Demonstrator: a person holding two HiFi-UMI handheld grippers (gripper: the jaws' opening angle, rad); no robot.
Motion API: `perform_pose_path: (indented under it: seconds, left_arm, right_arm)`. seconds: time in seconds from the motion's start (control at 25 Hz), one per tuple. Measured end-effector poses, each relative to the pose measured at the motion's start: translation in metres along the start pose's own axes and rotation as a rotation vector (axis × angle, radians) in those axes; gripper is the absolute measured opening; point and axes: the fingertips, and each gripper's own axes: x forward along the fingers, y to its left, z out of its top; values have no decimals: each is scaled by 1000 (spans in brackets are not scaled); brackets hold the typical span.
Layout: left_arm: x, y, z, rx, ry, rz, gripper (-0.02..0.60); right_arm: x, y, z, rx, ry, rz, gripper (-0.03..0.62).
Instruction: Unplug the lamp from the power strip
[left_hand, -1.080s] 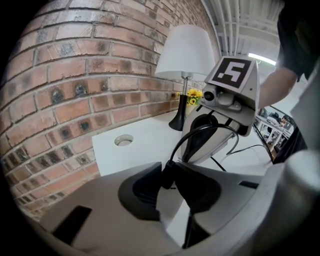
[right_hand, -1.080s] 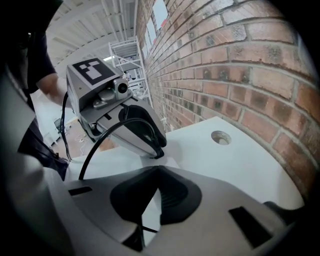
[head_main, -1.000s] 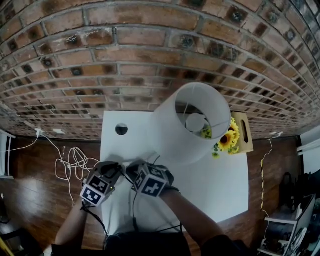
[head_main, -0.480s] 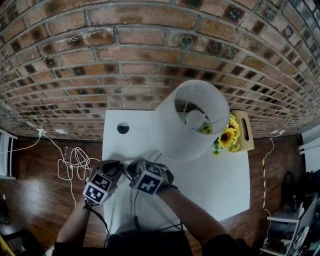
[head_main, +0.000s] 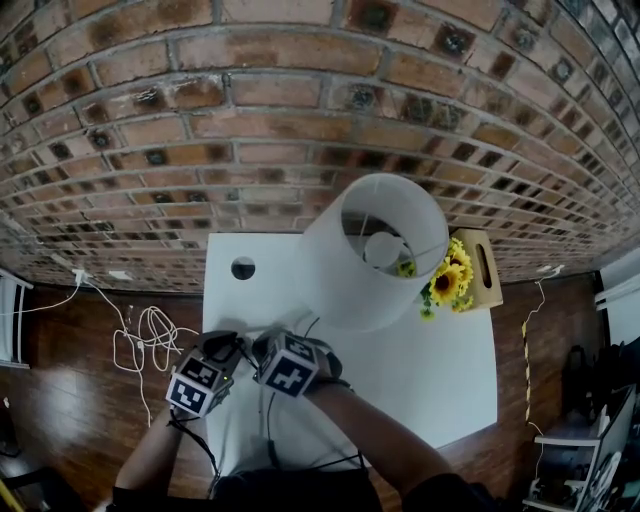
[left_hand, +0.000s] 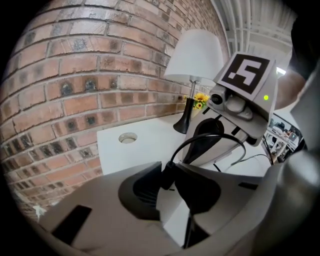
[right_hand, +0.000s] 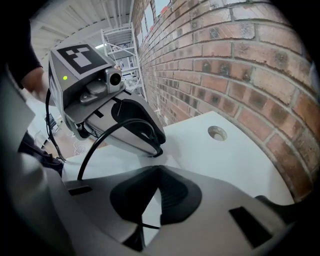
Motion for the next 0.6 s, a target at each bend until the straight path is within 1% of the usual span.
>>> perform_pose_path:
  seconds: [0.08, 0.16, 0.24, 0.32, 0.44, 0.6]
  left_arm:
    - [1, -2, 1, 63, 18, -8, 104]
    - [1, -3, 1, 109, 32, -11, 103]
    - [1, -3, -2, 138, 42, 2, 103]
    - [1, -5, -3, 150, 39, 11, 101]
    - [-1, -4, 0, 123, 20, 9, 100]
    - [-3, 0, -1, 29, -7, -13, 100]
  right_arm:
    - [0, 0, 0, 14, 0, 10, 5]
    - [0, -1, 0, 8, 9, 15, 5]
    - [0, 0, 0, 3, 19, 25, 5]
    - [0, 0, 1, 9, 12, 34, 5]
    - [1, 0, 6, 8, -16, 32, 5]
    - [1, 1, 1, 31, 0, 33, 5]
